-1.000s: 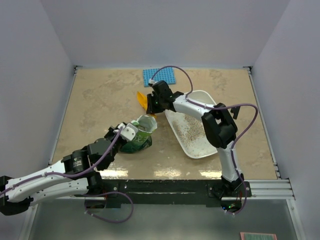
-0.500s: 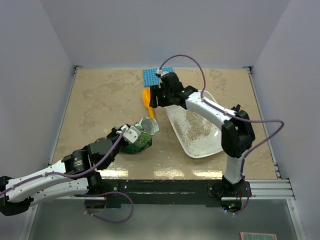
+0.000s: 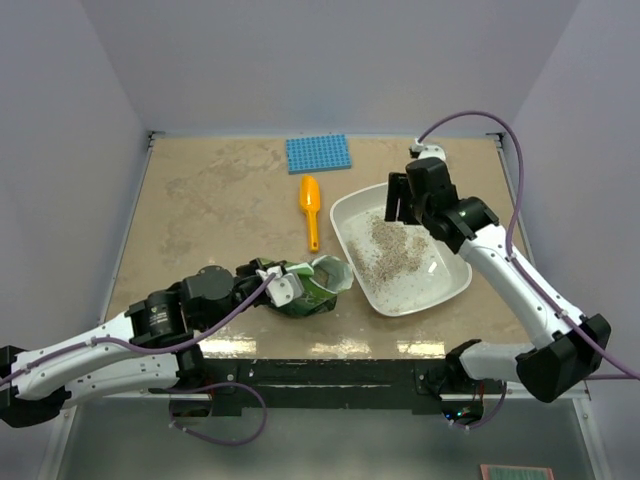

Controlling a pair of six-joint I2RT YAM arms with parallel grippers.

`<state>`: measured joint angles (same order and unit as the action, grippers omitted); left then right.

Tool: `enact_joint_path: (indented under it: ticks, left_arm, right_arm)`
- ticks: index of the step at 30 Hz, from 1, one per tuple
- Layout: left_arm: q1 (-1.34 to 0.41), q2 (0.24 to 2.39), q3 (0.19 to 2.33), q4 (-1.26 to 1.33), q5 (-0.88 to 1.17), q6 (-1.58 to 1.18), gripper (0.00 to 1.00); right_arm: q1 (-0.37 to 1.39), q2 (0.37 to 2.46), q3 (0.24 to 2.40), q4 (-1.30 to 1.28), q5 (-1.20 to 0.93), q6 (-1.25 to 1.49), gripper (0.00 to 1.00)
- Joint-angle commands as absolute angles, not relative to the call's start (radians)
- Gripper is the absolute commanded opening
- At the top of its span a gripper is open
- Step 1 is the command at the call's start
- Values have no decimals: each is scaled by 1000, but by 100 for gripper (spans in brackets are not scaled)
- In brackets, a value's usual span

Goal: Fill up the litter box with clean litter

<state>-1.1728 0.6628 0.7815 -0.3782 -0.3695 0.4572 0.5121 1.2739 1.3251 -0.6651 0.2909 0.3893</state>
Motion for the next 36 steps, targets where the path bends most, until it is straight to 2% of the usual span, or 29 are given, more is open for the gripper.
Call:
enact_joint_path:
  ticks: [1,5,11,23,28,31,36]
  left_arm:
    - [-1183,667,908,-132,-187,485,0]
    - [-1183,683,887,-103,-160,480,0]
    - [-1183,675,827,-54,-147,419,0]
    - [-1184,581,686,-20,-147,322,0]
    - [-1183,558,669,-32,-115,313,0]
    - [-1184,543,649,-40,-118,313,0]
    - [-1183,503,591,-15,-129,302,0]
  right_arm:
    - [398,1256,1215,-753,451,410,70]
    - [301,1282,1166,-689,501,400,69]
    - [207,1383,1204,-604,493,368,70]
    - [129,1584,1151,-405,226,121,70]
    - [80,1673,1172,-405,131,69,68]
    - [64,1741,1212,-431,92,57,59]
    - [55,1831,1299,-479,118,63,32]
